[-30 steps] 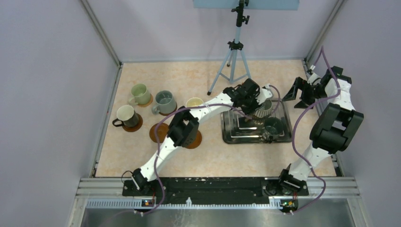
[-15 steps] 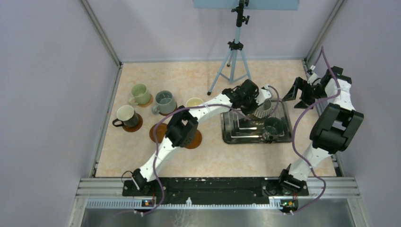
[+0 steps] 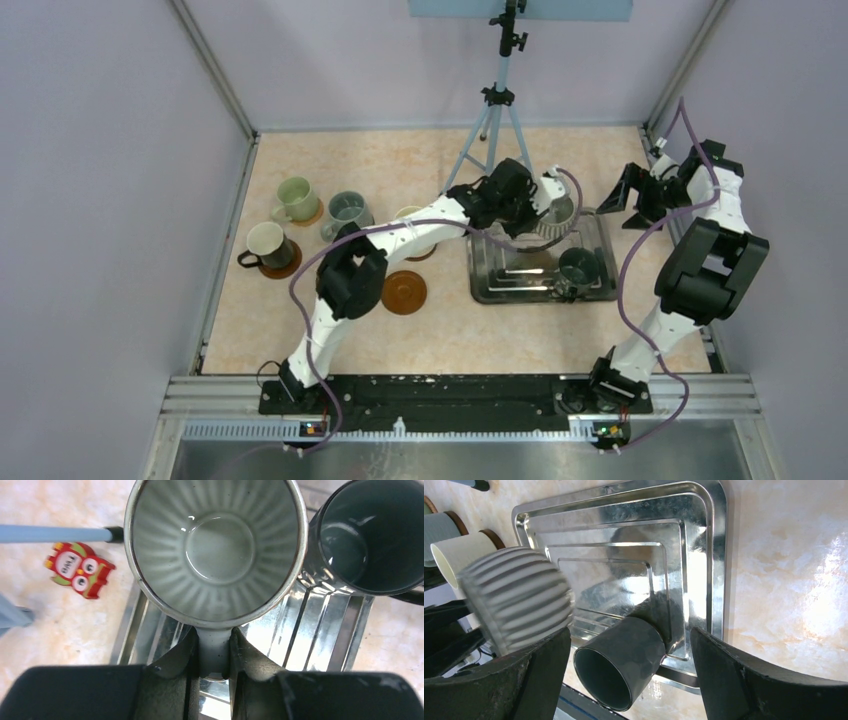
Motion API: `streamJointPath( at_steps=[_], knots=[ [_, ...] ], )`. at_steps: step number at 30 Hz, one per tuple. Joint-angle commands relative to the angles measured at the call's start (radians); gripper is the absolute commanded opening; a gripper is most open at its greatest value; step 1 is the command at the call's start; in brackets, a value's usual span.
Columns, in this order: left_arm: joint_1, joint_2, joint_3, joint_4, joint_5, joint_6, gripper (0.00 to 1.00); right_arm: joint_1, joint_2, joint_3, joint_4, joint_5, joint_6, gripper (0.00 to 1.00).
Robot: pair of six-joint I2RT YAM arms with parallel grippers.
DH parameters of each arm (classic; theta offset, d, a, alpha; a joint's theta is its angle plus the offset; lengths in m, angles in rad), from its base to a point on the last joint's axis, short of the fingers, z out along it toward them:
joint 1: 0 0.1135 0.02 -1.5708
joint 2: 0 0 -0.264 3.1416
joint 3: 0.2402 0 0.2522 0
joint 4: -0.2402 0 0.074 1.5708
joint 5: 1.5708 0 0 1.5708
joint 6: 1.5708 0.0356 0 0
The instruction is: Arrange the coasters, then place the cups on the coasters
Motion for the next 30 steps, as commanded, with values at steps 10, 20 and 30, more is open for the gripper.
streamJointPath(
  at_steps=[10, 20, 30],
  knots=[
    [0.249, -0.481, -0.225, 0.108, 0.227, -0.025, 0.00, -0.008, -0.030, 0.015, 0.010, -0.012, -0.013, 0.88],
    [0.652, -0.775, -0.414, -0.070, 0.347, 0.066, 0.00, -0.008, 0.002, 0.025, 0.006, -0.013, -0.014, 0.88],
    [1.009, -1.008, -0.660, -0.278, 0.506, 0.323, 0.00, -0.005, 0.032, 0.026, 0.009, -0.006, -0.015, 0.88]
  ],
)
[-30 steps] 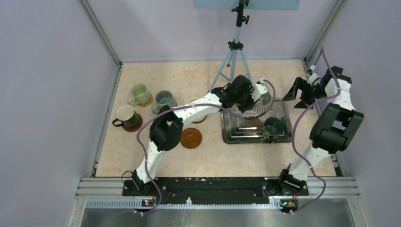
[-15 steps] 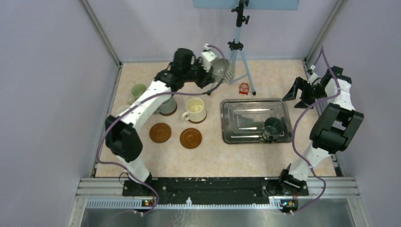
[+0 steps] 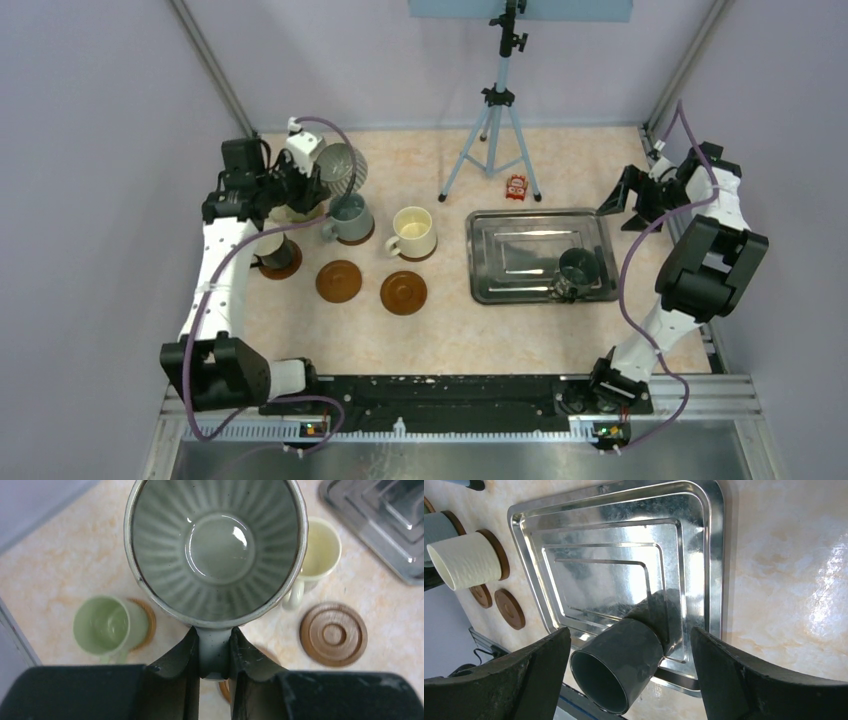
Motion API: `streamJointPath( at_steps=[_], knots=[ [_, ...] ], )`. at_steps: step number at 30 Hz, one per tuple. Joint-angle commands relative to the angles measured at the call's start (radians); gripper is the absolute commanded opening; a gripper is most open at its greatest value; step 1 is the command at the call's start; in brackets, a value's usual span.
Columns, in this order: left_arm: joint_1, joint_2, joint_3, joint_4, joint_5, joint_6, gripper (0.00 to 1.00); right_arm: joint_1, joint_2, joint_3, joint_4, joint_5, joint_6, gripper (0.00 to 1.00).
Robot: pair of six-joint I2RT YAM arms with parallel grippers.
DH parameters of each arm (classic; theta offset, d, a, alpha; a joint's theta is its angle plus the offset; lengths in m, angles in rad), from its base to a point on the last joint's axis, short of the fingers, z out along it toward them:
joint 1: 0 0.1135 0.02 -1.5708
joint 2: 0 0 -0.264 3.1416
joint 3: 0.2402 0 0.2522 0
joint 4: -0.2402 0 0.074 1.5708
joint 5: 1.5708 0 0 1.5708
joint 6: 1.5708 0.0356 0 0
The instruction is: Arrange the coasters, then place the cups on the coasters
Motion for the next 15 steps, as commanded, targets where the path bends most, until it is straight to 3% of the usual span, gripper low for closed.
streamJointPath(
  at_steps=[1, 7, 15],
  knots=[
    [0.087, -0.113, -0.086, -0.066, 0.156, 0.173, 0.00, -0.005, 0.012, 0.027, 0.003, -0.006, -0.015, 0.88],
    [0.128, -0.181, -0.238, -0.187, 0.111, 0.444, 0.00, -0.004, 0.015, 0.028, 0.001, -0.001, -0.016, 0.88],
    [0.138, -0.183, -0.362, -0.194, -0.007, 0.547, 0.00, -0.004, 0.011, 0.026, -0.004, 0.009, -0.020, 0.88]
  ],
)
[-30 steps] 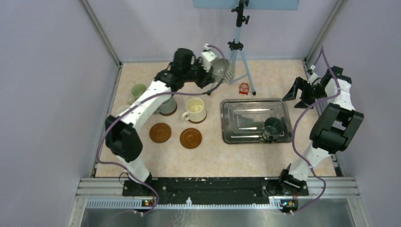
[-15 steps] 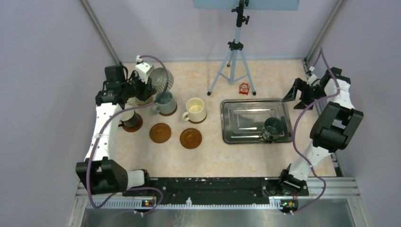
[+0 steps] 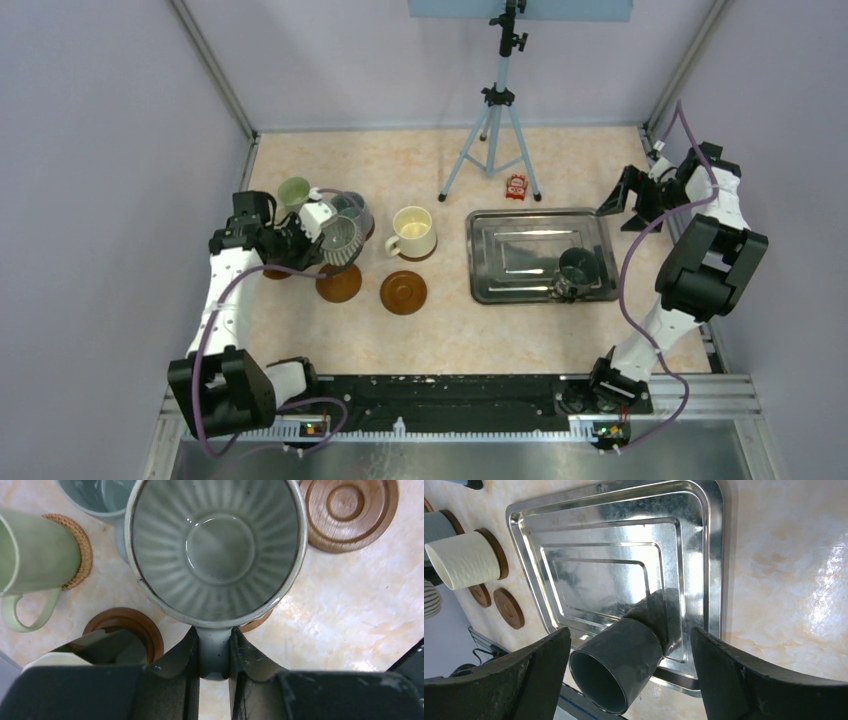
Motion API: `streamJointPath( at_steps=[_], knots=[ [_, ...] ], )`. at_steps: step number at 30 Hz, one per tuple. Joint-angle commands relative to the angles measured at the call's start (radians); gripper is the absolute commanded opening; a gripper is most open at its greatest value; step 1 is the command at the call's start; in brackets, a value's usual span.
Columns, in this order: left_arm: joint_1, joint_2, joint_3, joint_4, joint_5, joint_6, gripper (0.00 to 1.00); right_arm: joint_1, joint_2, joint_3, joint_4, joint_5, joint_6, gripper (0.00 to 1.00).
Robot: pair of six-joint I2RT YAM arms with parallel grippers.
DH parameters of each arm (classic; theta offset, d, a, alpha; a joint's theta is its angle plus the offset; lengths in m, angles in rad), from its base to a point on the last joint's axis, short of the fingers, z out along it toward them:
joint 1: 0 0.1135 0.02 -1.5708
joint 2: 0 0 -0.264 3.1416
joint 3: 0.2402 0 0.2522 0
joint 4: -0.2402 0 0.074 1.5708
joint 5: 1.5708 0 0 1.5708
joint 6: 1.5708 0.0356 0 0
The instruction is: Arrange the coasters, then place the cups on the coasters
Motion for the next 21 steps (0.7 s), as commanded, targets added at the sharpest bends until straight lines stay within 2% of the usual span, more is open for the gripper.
streamJointPath(
  at_steps=[1, 11, 21],
  knots=[
    [0.010, -0.036, -0.031, 0.042, -0.014, 0.122, 0.00, -0.003, 0.003, 0.024, -0.003, 0.008, -0.019, 0.88],
    [0.027, -0.051, -0.143, 0.044, -0.076, 0.208, 0.00, -0.003, 0.000, 0.020, 0.000, 0.015, -0.020, 0.88],
    [0.056, -0.020, -0.182, 0.048, -0.057, 0.235, 0.00, -0.003, -0.003, 0.015, -0.002, 0.019, -0.022, 0.88]
  ],
)
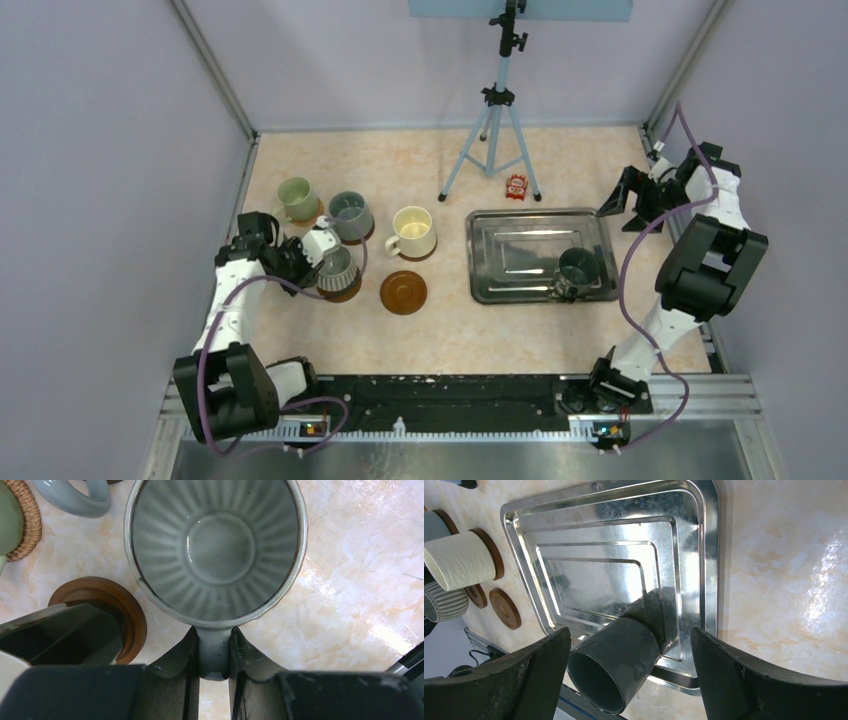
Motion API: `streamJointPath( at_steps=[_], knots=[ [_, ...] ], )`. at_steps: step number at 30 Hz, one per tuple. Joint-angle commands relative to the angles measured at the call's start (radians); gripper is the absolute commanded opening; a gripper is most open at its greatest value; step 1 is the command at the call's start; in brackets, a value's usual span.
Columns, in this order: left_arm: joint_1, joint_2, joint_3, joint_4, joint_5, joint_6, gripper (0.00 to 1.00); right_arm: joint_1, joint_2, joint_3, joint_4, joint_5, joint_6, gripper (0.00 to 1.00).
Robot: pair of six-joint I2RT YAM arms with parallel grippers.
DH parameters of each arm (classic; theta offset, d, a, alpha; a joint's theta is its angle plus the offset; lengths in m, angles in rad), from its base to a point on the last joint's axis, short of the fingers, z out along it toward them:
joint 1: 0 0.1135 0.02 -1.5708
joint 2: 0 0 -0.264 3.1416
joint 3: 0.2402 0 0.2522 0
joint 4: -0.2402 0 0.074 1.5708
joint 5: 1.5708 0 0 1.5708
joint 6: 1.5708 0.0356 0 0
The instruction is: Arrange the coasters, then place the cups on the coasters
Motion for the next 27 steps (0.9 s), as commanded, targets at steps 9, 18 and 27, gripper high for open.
streamJointPath(
  at_steps=[9, 18, 27],
  knots=[
    [0.012, 0.008, -0.035, 0.044, 0.072, 0.052, 0.00, -0.003, -0.006, 0.015, 0.002, 0.004, -0.015, 0.88],
    [0.014, 0.024, -0.063, 0.065, 0.054, 0.055, 0.16, -0.004, -0.010, 0.012, 0.000, 0.008, -0.016, 0.88],
    [0.028, 0.018, -0.082, 0.079, 0.012, 0.067, 0.42, -0.004, -0.014, 0.007, 0.001, 0.009, -0.017, 0.88]
  ],
)
